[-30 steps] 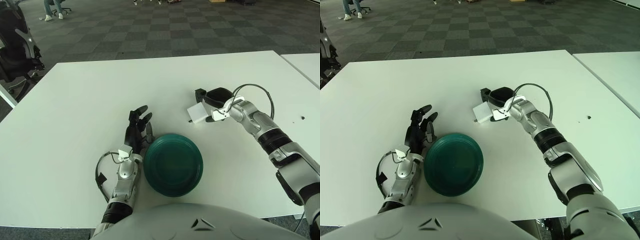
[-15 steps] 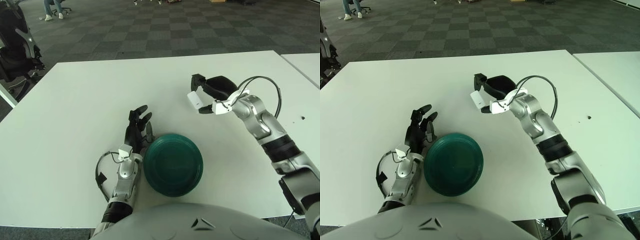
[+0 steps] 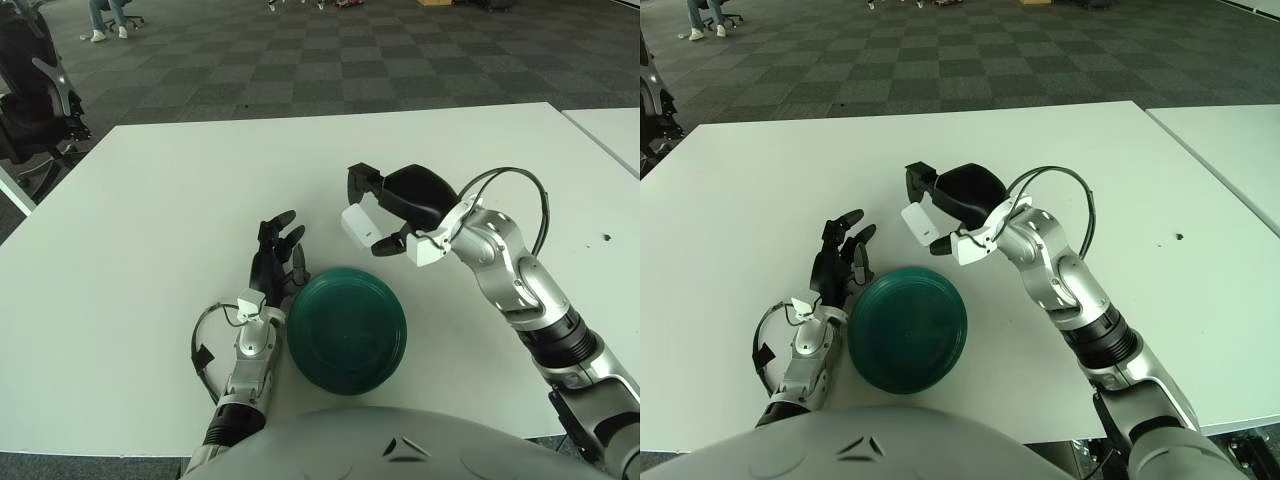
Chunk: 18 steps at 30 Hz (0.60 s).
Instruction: Put the charger into the plate.
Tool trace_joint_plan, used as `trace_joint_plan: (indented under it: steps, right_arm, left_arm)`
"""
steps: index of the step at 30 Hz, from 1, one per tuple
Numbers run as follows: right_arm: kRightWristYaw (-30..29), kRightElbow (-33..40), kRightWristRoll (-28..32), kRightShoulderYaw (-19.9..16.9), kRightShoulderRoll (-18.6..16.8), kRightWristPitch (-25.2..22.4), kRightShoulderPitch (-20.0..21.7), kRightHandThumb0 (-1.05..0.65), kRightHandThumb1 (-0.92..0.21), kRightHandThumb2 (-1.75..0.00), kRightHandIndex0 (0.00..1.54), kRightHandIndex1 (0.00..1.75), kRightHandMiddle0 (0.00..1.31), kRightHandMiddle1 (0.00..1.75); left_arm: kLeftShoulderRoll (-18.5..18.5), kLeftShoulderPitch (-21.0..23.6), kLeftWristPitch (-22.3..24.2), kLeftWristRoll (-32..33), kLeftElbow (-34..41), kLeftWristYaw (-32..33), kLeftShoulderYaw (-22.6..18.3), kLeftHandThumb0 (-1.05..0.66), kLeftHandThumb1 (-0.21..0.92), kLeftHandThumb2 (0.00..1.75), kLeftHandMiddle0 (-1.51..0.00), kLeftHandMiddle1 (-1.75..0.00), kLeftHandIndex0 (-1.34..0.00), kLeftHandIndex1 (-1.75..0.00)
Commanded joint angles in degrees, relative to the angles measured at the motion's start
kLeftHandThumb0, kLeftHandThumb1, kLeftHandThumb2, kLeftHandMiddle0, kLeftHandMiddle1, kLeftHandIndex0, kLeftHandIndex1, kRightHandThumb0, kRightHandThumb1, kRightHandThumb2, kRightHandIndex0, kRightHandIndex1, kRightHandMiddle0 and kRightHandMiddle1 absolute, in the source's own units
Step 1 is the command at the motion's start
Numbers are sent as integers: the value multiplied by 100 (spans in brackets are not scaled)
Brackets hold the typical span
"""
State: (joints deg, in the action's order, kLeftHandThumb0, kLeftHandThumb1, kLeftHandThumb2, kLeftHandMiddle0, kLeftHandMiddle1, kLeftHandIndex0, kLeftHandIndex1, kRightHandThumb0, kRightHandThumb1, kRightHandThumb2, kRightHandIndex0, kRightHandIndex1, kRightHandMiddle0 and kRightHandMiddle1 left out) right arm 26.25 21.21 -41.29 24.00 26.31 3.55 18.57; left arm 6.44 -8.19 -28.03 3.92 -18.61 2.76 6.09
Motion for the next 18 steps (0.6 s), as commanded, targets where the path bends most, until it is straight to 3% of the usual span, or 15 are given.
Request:
trace_joint_plan:
  steps: [1, 9, 13, 18]
  right_arm:
    - [223, 259, -72, 17, 43, 20, -33, -46, -39, -123, 106, 175, 56, 175]
    - [965, 555, 98, 54, 143, 87, 118, -47, -36, -126, 109, 175, 58, 175]
    - [1285, 1000, 72, 120, 80, -93, -151, -47, -35, -127, 107, 175, 59, 175]
    - [1505, 1213, 380, 129, 147, 26, -316, -47, -35, -128, 107, 175, 59, 175]
  left_arm:
    - [478, -487, 24, 109, -612, 10, 75, -87, 92, 95, -38, -63, -2, -105]
    - [555, -593, -253, 364, -541, -303, 117, -83, 92, 89, -36, -77, 0, -103]
    - [617, -619, -210, 458, -483, -367, 105, -80, 92, 87, -35, -83, -1, -106]
    - [690, -635, -51, 651, -380, -420, 106, -78, 92, 84, -35, -84, -2, -108]
